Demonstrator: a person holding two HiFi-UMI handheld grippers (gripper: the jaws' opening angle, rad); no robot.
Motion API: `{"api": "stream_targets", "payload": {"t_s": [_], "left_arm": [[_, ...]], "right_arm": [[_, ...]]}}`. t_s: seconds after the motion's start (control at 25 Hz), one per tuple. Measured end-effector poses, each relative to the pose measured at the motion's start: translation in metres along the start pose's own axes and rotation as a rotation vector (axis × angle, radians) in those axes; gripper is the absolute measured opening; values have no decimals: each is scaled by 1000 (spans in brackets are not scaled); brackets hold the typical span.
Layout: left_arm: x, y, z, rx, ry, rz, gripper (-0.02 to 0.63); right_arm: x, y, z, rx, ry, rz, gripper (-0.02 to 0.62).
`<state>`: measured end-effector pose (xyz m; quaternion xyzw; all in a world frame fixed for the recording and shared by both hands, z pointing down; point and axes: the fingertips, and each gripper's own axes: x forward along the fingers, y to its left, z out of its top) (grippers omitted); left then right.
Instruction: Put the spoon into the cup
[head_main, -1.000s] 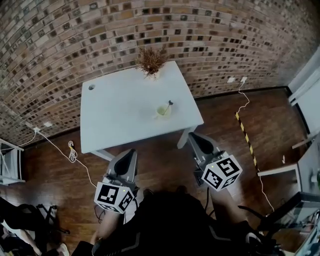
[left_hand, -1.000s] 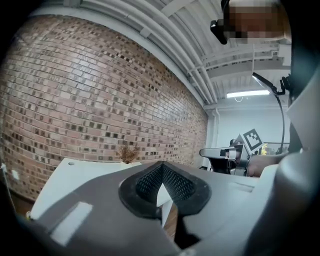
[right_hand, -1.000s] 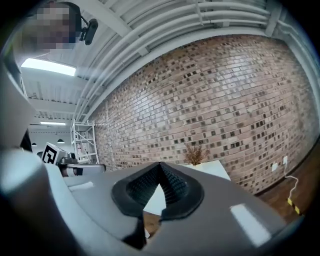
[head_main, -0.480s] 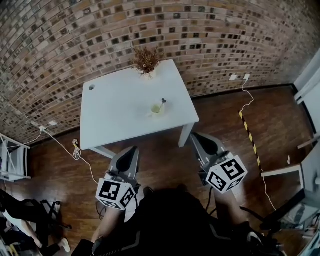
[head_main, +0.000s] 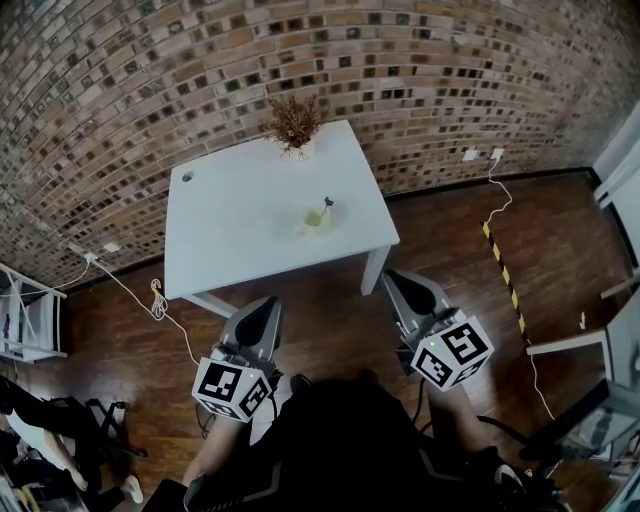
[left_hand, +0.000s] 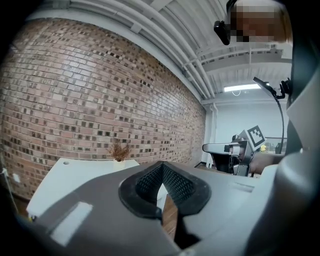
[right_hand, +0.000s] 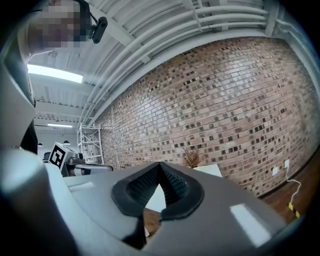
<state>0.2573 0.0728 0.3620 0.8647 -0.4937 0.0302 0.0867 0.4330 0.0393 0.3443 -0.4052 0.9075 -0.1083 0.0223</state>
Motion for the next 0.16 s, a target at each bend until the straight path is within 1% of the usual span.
{"api": "stream_targets", "payload": {"t_s": [0.16], "left_arm": [[1, 0, 1, 0, 4, -4, -6]], "right_arm": [[-2, -2, -3, 7, 3, -10, 6]]}}
